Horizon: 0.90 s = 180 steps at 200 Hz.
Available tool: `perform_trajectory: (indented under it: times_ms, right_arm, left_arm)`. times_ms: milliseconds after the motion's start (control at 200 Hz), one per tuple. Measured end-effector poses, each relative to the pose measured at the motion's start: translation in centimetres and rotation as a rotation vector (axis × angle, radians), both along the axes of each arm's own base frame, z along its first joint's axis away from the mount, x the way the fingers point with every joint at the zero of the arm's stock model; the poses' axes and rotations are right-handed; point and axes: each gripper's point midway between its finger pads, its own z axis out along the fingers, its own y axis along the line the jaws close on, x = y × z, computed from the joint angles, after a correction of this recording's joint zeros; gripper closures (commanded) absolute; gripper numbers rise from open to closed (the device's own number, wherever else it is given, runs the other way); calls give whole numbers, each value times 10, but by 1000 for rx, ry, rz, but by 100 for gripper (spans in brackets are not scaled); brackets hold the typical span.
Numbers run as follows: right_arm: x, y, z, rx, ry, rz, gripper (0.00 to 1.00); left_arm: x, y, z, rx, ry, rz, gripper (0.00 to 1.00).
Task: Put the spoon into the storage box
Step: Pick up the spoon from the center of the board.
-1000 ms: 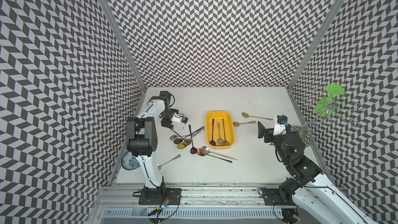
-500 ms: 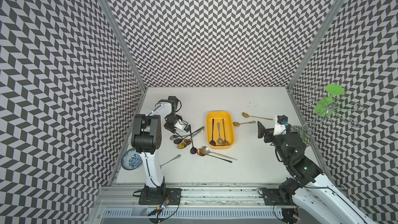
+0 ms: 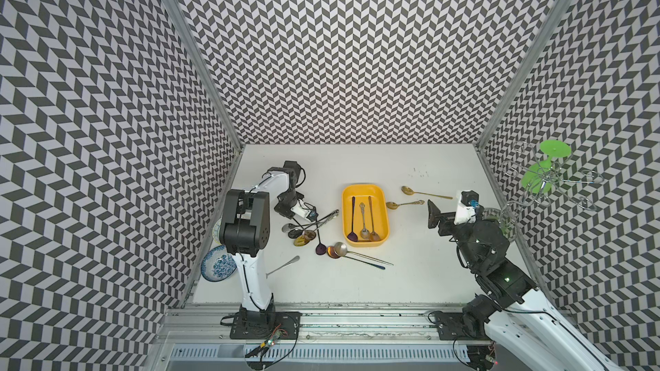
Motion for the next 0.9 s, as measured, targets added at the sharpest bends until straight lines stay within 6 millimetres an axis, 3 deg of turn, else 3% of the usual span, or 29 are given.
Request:
perform_trajectory:
  times_ms: [130,336,901]
  right_arm:
    - [0,1,0,1,-1,5,0]
    - [-1,2,1,2,-2,8,0]
    - [0,-1,-1,-2,-3,-10,0]
  left_arm:
    - [-3,2,0,12,-9,-8,89]
    - [-5,3,0,24,-27,-37,100]
    - [-12,-8,6,-28,-28,-113,100]
